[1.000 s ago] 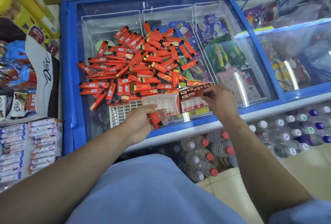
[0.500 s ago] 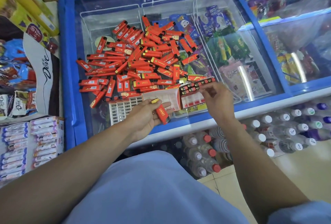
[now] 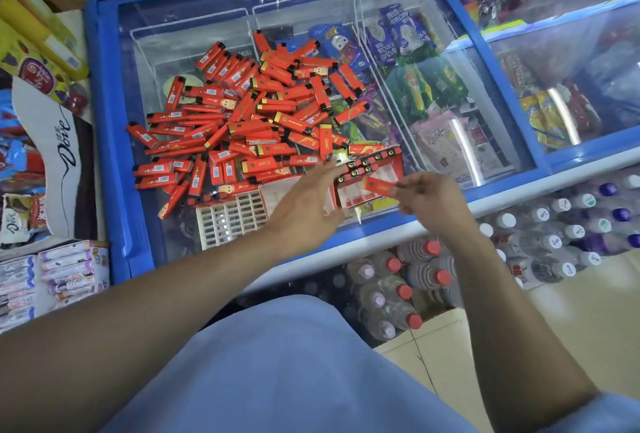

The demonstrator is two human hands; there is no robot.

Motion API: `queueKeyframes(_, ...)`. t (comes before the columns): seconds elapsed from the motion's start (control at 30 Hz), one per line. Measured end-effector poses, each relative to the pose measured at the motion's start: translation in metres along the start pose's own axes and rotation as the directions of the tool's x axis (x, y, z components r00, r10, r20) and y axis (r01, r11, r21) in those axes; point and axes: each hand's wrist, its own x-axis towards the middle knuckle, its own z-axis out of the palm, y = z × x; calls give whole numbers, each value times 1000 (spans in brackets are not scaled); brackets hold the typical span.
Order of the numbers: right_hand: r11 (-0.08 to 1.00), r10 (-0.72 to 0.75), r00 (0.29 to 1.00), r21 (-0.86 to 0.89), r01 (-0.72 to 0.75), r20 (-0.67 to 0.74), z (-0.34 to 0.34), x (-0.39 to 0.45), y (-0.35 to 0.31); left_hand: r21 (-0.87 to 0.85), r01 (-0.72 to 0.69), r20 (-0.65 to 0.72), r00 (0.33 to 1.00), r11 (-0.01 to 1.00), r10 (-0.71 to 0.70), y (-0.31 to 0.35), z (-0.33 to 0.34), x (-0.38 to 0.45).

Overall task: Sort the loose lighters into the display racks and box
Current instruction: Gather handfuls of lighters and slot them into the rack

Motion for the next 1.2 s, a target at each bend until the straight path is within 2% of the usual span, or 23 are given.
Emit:
queueKeyframes(0.07, 939, -159, 978, -328, 108, -135, -13, 16, -1, 351, -106, 90, 993, 930, 79, -5, 7, 12)
queueKeyframes(0.1, 896, -250, 957, -410, 171, -147, -16, 22, -4, 463, -125, 131, 989, 877, 72, -5, 11, 18)
queueKeyframes(0.2, 746, -504, 862, -531, 402, -56, -12, 36, -10, 652, -127, 215, 976, 748, -22, -5, 21, 28)
queueKeyframes(0.3, 654, -588, 808, -566, 502, 39, -6, 45, -10, 746, -137, 219, 975, 652, -45, -7, 27, 27)
queueKeyframes(0.37, 618, -605, 793, -587, 524, 71, -6, 50, -11, 753, -145, 222, 974, 641, -42, -9, 27, 26)
queueKeyframes(0.57, 570, -626, 755, -544, 615, 197, 3, 59, -8, 703, -165, 270, 962, 692, -44, -8, 19, 29)
queueKeyframes(0.7, 541, -658, 734, -571, 618, 171, 10, 58, -6, 664, -186, 289, 957, 724, -19, -14, 15, 31)
queueKeyframes(0.77, 533, -664, 732, -592, 604, 149, 8, 51, -7, 609, -223, 283, 958, 761, 55, -17, 8, 29)
queueKeyframes(0.83, 574, -640, 762, -596, 562, 101, 6, 44, -14, 516, -236, 186, 969, 823, 162, -24, -2, 23)
queueKeyframes(0.9, 626, -638, 770, -569, 534, 21, 10, 39, -29, 405, -194, -10, 976, 893, 217, -34, -19, 16)
queueKeyframes(0.97, 645, -636, 772, -542, 540, 13, 26, 33, -51, 313, -85, -187, 971, 946, 149, -50, -44, 12)
queueKeyframes(1.03, 643, -603, 790, -519, 563, 109, 50, 29, -76, 277, 59, -281, 959, 959, 23, -73, -71, 10)
queueKeyframes(1.13, 640, -510, 823, -531, 556, 248, 89, 37, -103, 302, 206, -253, 959, 931, -130, -105, -103, 13)
queueKeyframes(1.2, 642, -435, 850, -560, 524, 297, 112, 50, -114, 335, 218, -166, 971, 916, -171, -115, -111, 20)
